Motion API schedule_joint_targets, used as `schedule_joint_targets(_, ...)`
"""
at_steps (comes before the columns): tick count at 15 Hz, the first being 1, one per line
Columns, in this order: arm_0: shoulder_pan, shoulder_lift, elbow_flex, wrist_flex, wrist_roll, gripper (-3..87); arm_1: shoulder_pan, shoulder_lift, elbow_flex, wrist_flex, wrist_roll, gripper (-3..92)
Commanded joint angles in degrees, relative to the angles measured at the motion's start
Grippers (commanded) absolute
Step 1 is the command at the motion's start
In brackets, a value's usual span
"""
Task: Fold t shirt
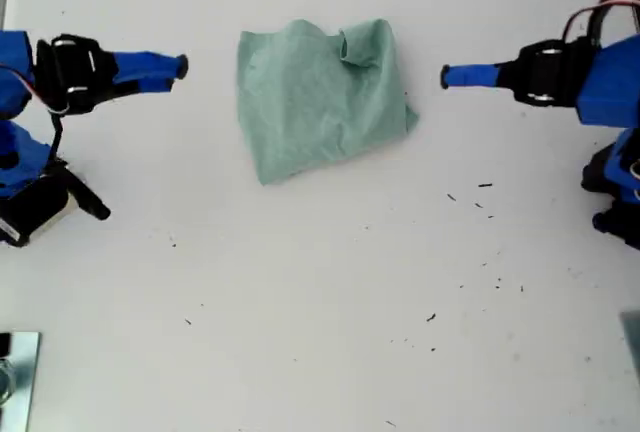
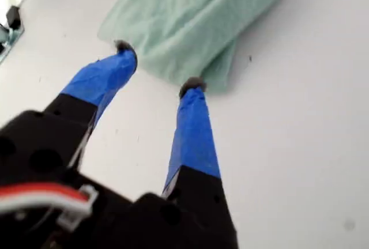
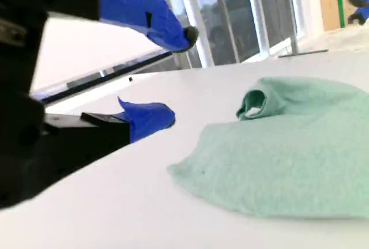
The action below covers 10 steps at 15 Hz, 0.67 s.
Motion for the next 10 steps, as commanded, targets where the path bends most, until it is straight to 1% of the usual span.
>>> schedule_joint_targets(1,0.8,24.4,8.9,10.4,-3.3,8.7,1.5,21.9,9.1,10.6,3.3,15.7)
schedule_joint_targets(2,2.1,23.7,10.5,12.8,-4.7,8.7,0.3,21.0,11.8,12.7,5.1,13.8)
schedule_joint_targets(4,7.0,24.2,18.0,9.8,-5.4,9.0,-0.7,21.5,20.7,12.8,10.1,11.6)
schedule_joint_targets(5,10.5,24.2,21.4,9.4,-9.1,8.9,1.1,21.5,24.2,12.9,11.4,6.9)
schedule_joint_targets(6,12.4,23.6,22.6,12.7,-13.1,9.2,1.8,21.5,25.2,17.1,12.7,6.3)
schedule_joint_targets(7,15.9,24.2,22.1,12.5,-7.6,9.5,2.6,21.5,25.2,21.6,11.8,6.4)
schedule_joint_targets(8,19.4,24.2,22.6,12.5,-8.2,9.6,4.8,21.5,26.0,21.4,15.6,6.6)
schedule_joint_targets(9,22.1,24.2,22.2,12.9,-12.3,9.6,6.9,21.5,26.1,21.3,11.3,6.6)
schedule_joint_targets(10,24.1,24.2,22.3,12.9,-11.9,9.7,8.4,21.5,26.1,21.3,-5.3,6.7)
